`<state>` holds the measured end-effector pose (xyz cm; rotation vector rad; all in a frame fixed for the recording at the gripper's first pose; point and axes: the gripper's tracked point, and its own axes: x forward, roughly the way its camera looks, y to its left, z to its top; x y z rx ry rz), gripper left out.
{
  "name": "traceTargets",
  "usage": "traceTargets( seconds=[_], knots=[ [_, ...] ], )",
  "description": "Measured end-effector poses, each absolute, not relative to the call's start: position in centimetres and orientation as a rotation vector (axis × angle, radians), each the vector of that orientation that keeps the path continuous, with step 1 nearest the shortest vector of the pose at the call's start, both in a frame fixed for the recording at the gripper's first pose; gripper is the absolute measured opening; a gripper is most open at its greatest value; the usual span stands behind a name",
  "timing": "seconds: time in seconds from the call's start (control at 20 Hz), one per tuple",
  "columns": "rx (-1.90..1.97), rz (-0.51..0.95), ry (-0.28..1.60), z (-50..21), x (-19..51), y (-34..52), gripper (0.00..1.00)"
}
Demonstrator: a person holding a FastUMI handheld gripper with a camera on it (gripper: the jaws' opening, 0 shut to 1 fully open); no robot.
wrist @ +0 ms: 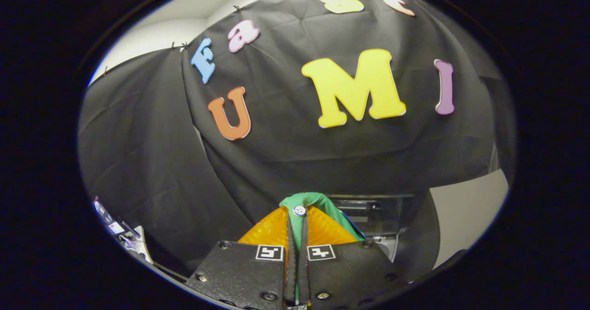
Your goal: Put the clothes into the washing machine and then close the washing machine lid.
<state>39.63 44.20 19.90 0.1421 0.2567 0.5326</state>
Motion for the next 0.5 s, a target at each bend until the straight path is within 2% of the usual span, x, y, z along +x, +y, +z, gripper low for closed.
traceTargets(
  seconds=[0.5],
  knots=[
    [0.142, 0.414, 0.535, 4.4, 48.2, 44.7, 0.06]
  ],
)
